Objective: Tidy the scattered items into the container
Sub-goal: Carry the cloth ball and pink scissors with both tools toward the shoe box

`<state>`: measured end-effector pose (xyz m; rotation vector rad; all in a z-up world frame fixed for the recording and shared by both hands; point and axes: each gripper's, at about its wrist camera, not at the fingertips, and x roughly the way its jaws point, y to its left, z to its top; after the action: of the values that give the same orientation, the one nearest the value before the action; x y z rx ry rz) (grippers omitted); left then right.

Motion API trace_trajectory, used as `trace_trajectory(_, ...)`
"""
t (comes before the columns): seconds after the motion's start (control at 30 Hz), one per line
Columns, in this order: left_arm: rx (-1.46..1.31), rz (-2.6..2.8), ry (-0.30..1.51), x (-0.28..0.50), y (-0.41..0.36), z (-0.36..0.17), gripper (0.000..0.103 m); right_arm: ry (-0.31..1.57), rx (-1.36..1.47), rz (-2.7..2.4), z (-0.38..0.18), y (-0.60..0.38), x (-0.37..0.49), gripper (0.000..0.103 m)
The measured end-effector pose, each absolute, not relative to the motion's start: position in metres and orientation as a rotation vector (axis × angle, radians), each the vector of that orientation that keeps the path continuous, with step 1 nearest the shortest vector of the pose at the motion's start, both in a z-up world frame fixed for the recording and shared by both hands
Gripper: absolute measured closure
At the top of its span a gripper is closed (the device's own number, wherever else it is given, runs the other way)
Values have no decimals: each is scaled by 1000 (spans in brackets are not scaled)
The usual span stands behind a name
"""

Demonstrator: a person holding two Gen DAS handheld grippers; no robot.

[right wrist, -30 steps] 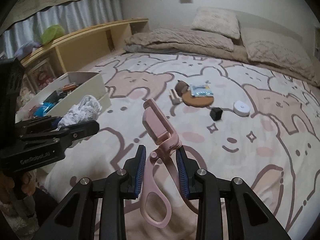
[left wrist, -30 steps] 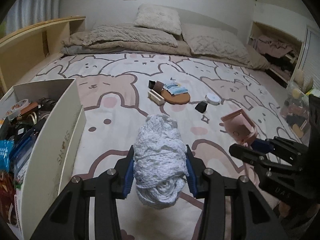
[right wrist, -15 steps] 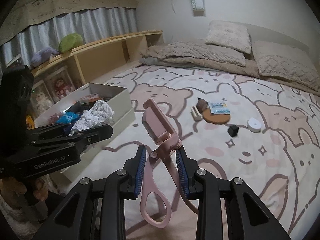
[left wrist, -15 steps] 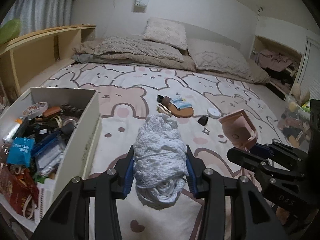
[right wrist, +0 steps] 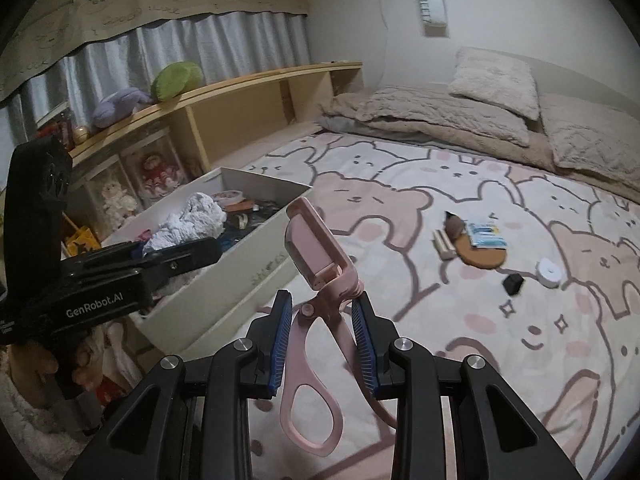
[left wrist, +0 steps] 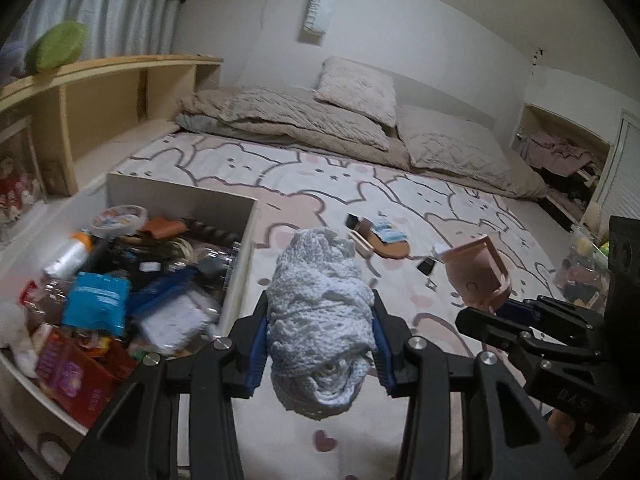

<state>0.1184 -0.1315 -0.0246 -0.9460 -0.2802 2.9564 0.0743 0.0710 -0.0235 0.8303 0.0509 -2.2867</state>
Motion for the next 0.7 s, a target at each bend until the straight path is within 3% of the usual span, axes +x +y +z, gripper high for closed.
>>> trace_trajectory(0.7,-833,3186,-275,147,-241,18,59,-6,811,-2132,1,-13,67,72)
